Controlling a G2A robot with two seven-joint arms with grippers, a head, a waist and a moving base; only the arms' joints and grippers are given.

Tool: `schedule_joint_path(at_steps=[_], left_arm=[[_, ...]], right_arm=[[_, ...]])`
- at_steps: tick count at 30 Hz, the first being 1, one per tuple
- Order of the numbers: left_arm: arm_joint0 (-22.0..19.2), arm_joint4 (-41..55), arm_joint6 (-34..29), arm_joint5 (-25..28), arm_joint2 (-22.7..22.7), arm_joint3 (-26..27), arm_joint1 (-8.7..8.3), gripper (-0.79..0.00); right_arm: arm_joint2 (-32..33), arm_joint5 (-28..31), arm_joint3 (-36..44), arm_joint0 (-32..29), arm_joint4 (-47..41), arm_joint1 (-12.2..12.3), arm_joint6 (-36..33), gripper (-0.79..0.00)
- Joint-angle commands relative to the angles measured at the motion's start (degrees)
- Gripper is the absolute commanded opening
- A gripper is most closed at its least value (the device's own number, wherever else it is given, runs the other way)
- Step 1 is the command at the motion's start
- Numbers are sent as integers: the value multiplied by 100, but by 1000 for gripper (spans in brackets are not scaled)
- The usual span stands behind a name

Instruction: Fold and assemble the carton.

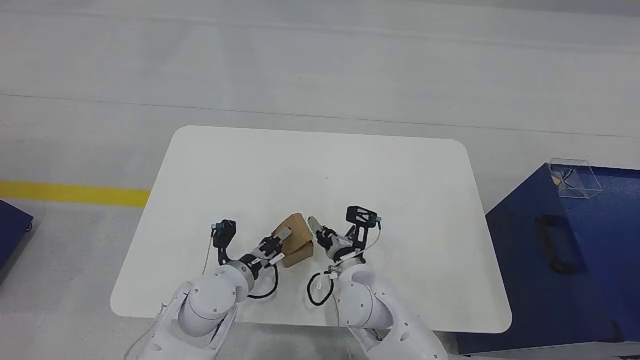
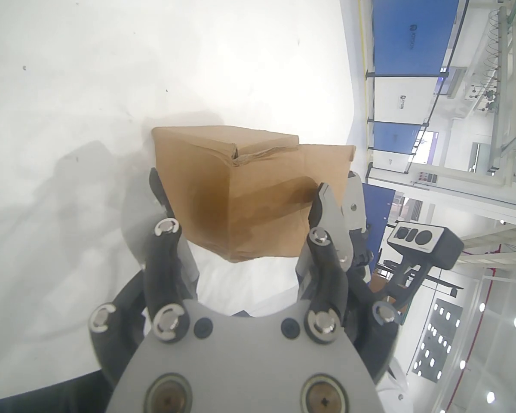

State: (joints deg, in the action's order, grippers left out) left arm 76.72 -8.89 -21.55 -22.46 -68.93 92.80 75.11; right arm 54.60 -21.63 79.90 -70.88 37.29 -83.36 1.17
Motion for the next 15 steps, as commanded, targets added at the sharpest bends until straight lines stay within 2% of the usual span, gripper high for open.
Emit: schedule_joint_path(at_steps=[1, 4, 5, 8, 15], left_arm=[[17, 47, 10, 73, -15, -32, 0, -262], [36, 69, 19, 138, -14, -53, -1, -252], [45, 76, 18, 153, -13, -56, -2, -277], [75, 83, 19, 233, -13, -53, -5, -274], [69, 63, 28, 246, 33, -100, -4, -329]], right_arm=[[-45, -37, -56, 37, 26, -24, -20, 0], [-106, -85, -154, 96, 50, -61, -58, 0], [-130, -93, -184, 109, 57, -74, -68, 0], [-188, -116, -261, 136, 85, -109, -62, 0], [-245, -125, -379, 179, 124, -173, -67, 0]])
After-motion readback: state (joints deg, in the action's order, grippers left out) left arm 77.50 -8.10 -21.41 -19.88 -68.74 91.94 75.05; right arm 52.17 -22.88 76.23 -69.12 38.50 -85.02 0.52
